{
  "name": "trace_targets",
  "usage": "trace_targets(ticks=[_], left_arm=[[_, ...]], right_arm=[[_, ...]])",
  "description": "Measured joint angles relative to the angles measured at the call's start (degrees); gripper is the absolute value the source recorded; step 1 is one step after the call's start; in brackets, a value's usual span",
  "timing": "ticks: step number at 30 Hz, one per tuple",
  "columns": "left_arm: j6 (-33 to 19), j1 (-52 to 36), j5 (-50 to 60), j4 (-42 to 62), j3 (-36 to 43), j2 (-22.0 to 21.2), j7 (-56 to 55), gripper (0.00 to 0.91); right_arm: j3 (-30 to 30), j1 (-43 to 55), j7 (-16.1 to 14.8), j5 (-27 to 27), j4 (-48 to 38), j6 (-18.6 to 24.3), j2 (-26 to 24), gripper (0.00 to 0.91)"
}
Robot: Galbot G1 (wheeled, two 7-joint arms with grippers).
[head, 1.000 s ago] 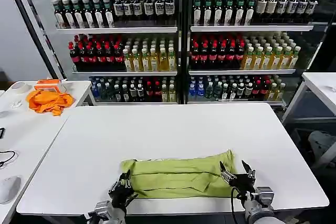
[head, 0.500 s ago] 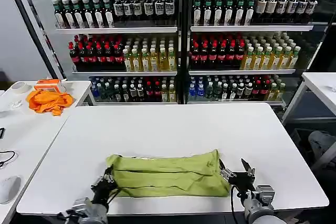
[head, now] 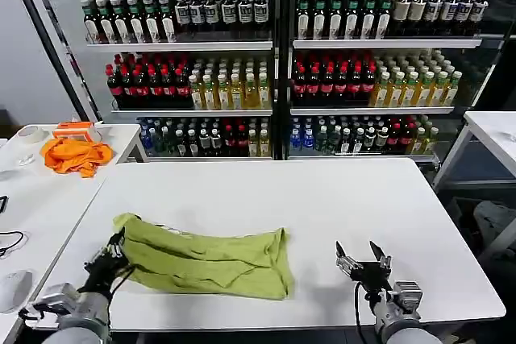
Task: Fold and organize the clothes.
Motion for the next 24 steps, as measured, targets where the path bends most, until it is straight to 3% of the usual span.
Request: trace_targets(ticks=[10, 24], left_arm=[[1.22, -1.56, -13.17, -2.74, 4.57, -2.57, 1.01, 0.03], [0.87, -4.47, -17.44, 0.35, 16.34, -9.62, 2.08, 0.03]], right_arm=[[-0.41, 0.18, -0.21, 0.54, 0.17, 0.09, -0.59, 0.907], [-0.49, -0.14, -0.26, 0.85, 0.54, 0.55, -0.4, 0.907]])
